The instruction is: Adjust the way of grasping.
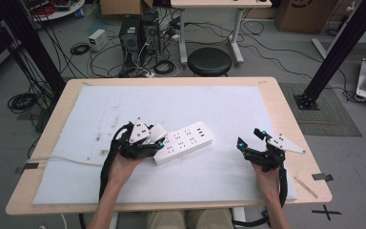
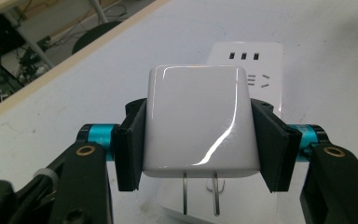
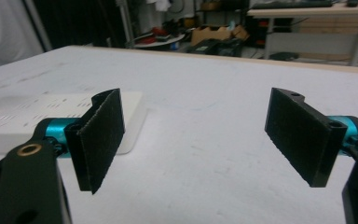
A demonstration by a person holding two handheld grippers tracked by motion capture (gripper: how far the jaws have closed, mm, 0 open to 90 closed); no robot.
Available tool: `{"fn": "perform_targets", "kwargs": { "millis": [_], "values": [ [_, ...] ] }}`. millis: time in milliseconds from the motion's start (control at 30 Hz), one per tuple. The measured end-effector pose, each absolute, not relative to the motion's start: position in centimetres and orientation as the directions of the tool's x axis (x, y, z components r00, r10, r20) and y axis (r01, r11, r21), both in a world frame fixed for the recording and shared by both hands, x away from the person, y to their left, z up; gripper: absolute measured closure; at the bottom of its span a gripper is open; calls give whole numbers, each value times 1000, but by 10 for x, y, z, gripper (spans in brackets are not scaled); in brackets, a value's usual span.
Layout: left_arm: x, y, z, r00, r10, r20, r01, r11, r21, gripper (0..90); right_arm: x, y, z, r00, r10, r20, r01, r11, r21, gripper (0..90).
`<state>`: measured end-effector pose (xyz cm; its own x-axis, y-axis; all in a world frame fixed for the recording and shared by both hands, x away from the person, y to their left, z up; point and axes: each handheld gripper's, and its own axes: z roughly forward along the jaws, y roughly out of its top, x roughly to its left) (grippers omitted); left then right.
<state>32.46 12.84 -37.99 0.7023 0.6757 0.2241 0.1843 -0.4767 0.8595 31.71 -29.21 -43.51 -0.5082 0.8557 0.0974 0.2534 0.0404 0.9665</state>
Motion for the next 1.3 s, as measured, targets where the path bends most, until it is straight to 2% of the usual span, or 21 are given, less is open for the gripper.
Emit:
{"fn": "perform_targets", "kwargs": {
  "millis": [267,367,567,667,833,867,900,967,1067,1100,1300],
  "values": [
    [311,109,-386,666,639,384,47,-549,834,425,318,-288,-416,-644,745,176,277,13,961,202],
    [306,104,-387,654,628,421,5,-560,829,425,320,-285,-405,-687,695,212,287,-9,958,202],
    [297,95,-392,624,608,491,-72,-581,811,426,325,-272,-393,-752,619,228,304,19,952,202],
    [290,87,-395,591,581,560,-132,-616,777,426,327,-267,-391,-770,592,237,317,32,948,203],
    [282,81,-396,548,555,625,-191,-645,740,426,329,-262,-389,-797,551,247,325,48,944,203],
    [273,73,-400,501,521,691,-265,-667,696,426,330,-257,-388,-830,502,244,319,68,945,202],
    [273,73,-400,501,521,691,-265,-667,696,426,330,-257,-388,-830,502,244,319,68,945,202],
    [264,65,-404,463,487,741,-341,-673,656,426,329,-254,-389,-851,473,229,305,90,948,202],
    [262,62,-405,445,473,761,-368,-678,637,426,328,-253,-388,-859,461,224,297,91,950,202],
    [256,54,-407,418,450,789,-407,-684,606,425,325,-251,-387,-876,426,227,294,96,951,203],
    [249,40,-412,377,409,831,-494,-670,554,426,324,-244,-385,-910,341,234,288,118,950,205]
  ]
}}
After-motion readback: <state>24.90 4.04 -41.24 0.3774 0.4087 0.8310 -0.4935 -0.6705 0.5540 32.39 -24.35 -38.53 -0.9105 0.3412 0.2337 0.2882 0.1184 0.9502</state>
